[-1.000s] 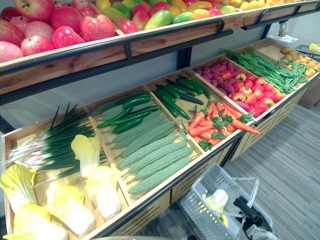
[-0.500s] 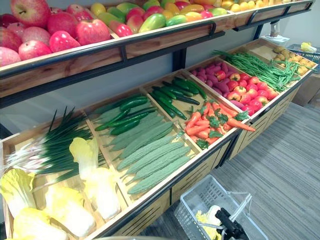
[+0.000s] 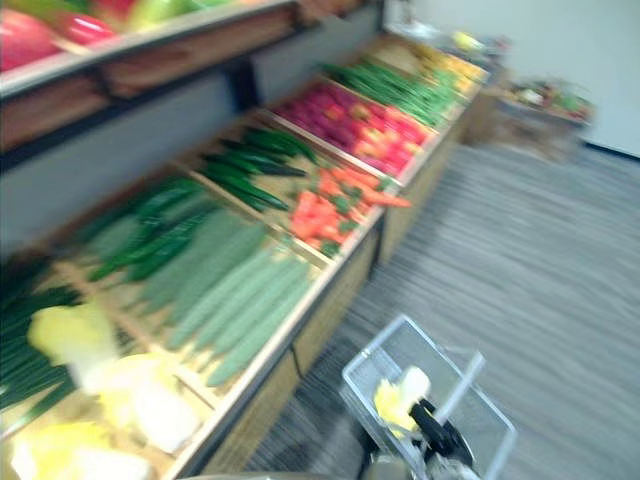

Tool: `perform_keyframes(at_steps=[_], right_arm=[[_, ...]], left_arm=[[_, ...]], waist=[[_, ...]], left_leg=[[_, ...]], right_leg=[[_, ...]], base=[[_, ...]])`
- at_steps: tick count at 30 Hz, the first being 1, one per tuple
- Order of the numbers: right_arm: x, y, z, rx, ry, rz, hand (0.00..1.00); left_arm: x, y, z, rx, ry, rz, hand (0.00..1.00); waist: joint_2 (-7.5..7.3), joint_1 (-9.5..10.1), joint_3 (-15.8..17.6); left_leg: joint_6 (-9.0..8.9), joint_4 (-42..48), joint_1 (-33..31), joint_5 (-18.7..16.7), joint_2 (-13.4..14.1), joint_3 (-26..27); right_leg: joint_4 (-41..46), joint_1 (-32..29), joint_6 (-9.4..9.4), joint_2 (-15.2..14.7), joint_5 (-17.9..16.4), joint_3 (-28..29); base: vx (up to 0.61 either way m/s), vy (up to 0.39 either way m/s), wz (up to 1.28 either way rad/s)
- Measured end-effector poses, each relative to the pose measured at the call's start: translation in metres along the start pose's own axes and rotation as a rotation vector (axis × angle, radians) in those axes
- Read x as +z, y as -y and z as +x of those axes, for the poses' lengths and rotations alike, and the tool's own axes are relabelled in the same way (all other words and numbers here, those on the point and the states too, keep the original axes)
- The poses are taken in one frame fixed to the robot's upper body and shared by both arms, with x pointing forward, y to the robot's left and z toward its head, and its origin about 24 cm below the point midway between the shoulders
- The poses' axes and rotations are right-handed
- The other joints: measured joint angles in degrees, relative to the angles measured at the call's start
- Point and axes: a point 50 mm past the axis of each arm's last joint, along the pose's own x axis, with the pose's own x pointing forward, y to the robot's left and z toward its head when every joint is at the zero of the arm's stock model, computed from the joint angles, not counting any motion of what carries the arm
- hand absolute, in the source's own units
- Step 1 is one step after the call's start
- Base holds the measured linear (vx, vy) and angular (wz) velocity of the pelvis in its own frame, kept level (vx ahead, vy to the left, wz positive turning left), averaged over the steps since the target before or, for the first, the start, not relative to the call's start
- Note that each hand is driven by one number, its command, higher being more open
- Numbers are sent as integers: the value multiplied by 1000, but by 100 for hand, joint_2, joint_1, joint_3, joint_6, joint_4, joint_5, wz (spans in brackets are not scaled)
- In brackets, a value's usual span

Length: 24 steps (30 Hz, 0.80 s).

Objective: Pick vegetable in the basket

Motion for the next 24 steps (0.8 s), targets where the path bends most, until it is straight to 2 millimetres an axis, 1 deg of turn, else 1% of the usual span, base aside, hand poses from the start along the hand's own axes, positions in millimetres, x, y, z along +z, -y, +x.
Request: perform_keyframes(at_steps=[1,2,3,5,6,8,9,10,11,12,13,14,15,16,17,18,19,20,21,22,23,24], right_arm=[[2,8,-1,-22,-2,-3,0],[3,12,-1,-35,-4,-1,0],[-1,18,-4,-58,-13,16,0],[-7,28,-9,-87,-27,25,0],[-8,30,-10,-92,-29,35,0],[-13,33,-13,-101,-47,26,0],[-16,35,-15,-109,-58,19,0],[-18,38,-16,-121,-75,12,0],[-19,39,-16,-127,-84,13,0],[-20,38,-16,-132,-94,19,0],[-23,38,-17,-136,-105,25,0],[-26,41,-19,-151,-119,27,0],[-27,42,-20,-147,-127,16,0],[-30,40,-20,-134,-139,-2,0],[-33,33,-18,-100,-152,-25,0],[-34,29,-17,-76,-155,-32,0],[-33,27,-16,-72,-155,-31,0],[-30,27,-15,-66,-147,-31,0],[-31,27,-15,-64,-150,-28,0],[-33,28,-16,-74,-162,-27,0],[-34,28,-16,-73,-166,-26,0],[-32,27,-15,-60,-163,-28,0]], left_arm=[[-9,-3,-1,27,-40,-10,100],[-15,-2,-3,30,-66,-11,100],[-19,-4,-3,38,-85,-8,100],[-22,-6,-5,43,-83,-9,100],[-23,-6,-5,43,-85,-9,100],[-28,-5,-6,40,-104,-8,100],[-28,-5,-6,37,-109,0,100],[-31,-1,-7,19,-120,33,100],[-30,1,-6,4,-119,70,100],[-23,15,-4,-93,-103,191,100],[-17,26,-2,-149,-84,236,100],[-9,55,0,-239,-73,268,100],[-7,85,-2,-353,-58,304,100],[-4,103,-5,-402,-39,249,100],[10,112,-5,-459,35,274,100],[18,128,-7,-510,63,313,100],[21,137,-8,-529,69,319,100],[25,164,-15,-590,90,309,100],[31,167,-15,-595,111,282,100],[38,170,-14,-599,121,285,100],[39,170,-14,-594,121,279,100],[36,172,-15,-580,116,259,100]], waist=[[35,-29,-11],[77,-66,-9],[95,-95,-10],[91,-87,-8],[90,-87,-8],[80,-85,-7],[76,-81,-11],[217,-84,-66],[255,-130,-85],[241,-254,-84],[106,-285,-76],[-31,-278,-96],[-99,-294,-157],[-174,-253,-218],[-295,-195,-290],[-183,-178,-415],[-147,-209,-452],[-260,-313,-413],[-344,-330,-385],[-374,-311,-423],[-361,-308,-443],[-427,-239,-476]], left_leg=[[-17,89,-15,-63,-32,111],[-16,89,-6,-62,-24,116],[-16,85,-7,-70,-1,116],[-55,93,-69,-200,-45,66],[-47,89,-83,-205,-63,72],[-12,0,-120,-219,-166,166],[58,-102,-109,-218,-206,226],[267,-250,-148,-61,-19,395],[258,-246,-205,41,87,448],[193,-230,-236,141,128,371],[154,-246,-224,151,27,289],[23,-346,-171,266,-84,136],[-29,-388,-178,237,-75,62],[-41,-358,-180,245,-72,-15],[-40,-254,-198,243,-42,7],[-34,-257,-338,249,144,186],[-24,-235,-402,279,229,285],[-114,130,-486,246,321,314],[-206,443,-529,183,306,365],[-55,1205,-723,88,548,209],[-21,1491,-835,70,621,-10],[0,2275,-1264,-116,715,-964]], right_leg=[[-459,134,-53,154,-12,37],[-682,200,-100,251,80,82],[-1081,309,-115,448,304,182],[-1539,411,-99,638,594,371],[-1645,413,-60,676,660,438],[-2118,452,264,843,916,696],[-2294,490,438,907,838,721],[-2277,458,301,1018,603,733],[-1981,370,24,1039,469,794],[-1295,296,-181,953,243,1056],[-1153,381,-121,829,246,1176],[-1474,634,-68,837,190,1371],[-1774,786,31,893,275,1378],[-1974,849,26,965,355,1405],[-2179,905,17,1075,329,1507],[-2370,919,95,1230,271,1520],[-2221,833,7,1251,219,1537],[-1376,705,-196,1003,-90,1681],[-1347,753,0,843,-254,1729],[-1459,804,-21,980,-263,2031],[-1518,814,-55,1008,-217,2138],[-1673,862,-103,1066,-53,2447]], base=[[-39,-58,-92],[-90,-56,-76],[-96,-25,-47],[-185,-25,-53],[-225,-35,-61],[-175,-55,-65],[-116,-73,-46],[-72,-103,-16],[-4,-80,23],[23,-54,45],[19,-26,57],[-32,-41,36],[-99,-91,22],[-107,-102,-37],[-100,-144,-65],[-45,-135,-68],[68,-99,-29],[130,-15,-18],[172,13,-48],[109,-32,-57],[140,-134,-106],[152,-132,-137]])
